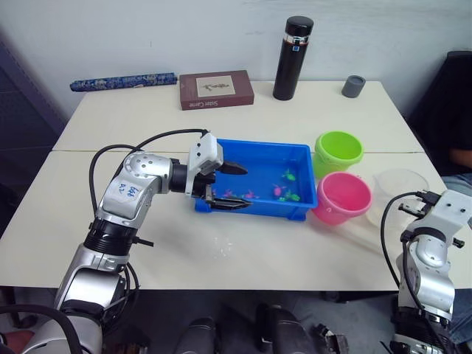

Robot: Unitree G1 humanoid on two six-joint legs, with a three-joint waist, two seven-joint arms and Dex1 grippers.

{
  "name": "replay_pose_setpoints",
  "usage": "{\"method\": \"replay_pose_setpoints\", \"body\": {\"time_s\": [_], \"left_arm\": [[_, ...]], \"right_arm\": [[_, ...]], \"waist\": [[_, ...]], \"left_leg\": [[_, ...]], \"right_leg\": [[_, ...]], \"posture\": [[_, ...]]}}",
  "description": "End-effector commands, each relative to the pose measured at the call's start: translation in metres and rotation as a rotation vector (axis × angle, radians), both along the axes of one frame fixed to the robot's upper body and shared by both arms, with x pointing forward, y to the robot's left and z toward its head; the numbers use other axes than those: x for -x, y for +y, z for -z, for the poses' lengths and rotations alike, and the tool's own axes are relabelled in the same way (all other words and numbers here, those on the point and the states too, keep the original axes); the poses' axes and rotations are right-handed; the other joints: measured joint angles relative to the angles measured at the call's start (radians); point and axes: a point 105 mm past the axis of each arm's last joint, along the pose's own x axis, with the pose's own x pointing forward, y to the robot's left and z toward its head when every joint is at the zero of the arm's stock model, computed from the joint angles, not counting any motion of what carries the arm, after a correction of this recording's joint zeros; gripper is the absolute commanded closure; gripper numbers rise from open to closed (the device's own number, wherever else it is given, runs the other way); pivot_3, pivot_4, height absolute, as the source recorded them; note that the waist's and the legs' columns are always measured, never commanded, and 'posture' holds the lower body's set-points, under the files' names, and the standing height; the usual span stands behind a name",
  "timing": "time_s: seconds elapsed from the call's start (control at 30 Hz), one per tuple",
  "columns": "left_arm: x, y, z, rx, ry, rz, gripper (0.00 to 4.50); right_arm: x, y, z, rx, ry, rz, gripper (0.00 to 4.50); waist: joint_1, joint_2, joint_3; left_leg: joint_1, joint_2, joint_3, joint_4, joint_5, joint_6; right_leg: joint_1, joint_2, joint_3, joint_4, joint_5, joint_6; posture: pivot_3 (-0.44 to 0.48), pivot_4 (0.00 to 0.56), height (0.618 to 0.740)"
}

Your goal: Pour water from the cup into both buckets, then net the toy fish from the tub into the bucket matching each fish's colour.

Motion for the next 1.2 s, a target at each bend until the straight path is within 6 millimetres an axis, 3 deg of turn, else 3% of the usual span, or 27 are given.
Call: {"method": "replay_pose_setpoints", "body": {"time_s": [0.03, 0.13, 0.63, 1.2], "left_arm": [[0.001, 0.000, -0.007, 0.017, -0.029, 0.007, 0.00], [0.000, -0.001, -0.007, 0.018, -0.031, 0.006, 0.00], [0.000, -0.003, -0.004, 0.028, -0.031, 0.004, 0.00], [0.001, 0.002, -0.020, 0.102, -0.028, 0.024, 0.00]], "right_arm": [[0.002, -0.004, -0.027, 0.035, -0.083, -0.038, 4.44], [0.003, -0.006, -0.035, 0.054, -0.094, -0.056, 4.44], [0.003, -0.005, -0.033, 0.049, -0.082, -0.086, 4.44], [-0.001, -0.007, -0.082, 0.232, -0.114, -0.304, 4.44]], "waist": [[0.000, 0.000, 0.000], [0.000, 0.000, 0.000], [-0.001, 0.000, 0.000], [0.001, 0.001, 0.001]], "left_leg": [[0.000, 0.000, 0.000, 0.000, 0.000, 0.000], [0.000, 0.000, 0.000, 0.000, 0.000, 0.000], [0.000, 0.000, 0.000, 0.000, 0.000, 0.000], [0.000, 0.000, 0.000, 0.000, 0.000, 0.000]], "right_leg": [[0.000, 0.000, 0.000, 0.000, 0.000, 0.000], [0.000, 0.000, 0.000, 0.000, 0.000, 0.000], [0.000, 0.000, 0.000, 0.000, 0.000, 0.000], [0.000, 0.000, 0.000, 0.000, 0.000, 0.000]], "posture": [[0.000, 0.150, 0.740], [0.000, 0.150, 0.740], [0.000, 0.150, 0.740], [0.000, 0.150, 0.740]]}}
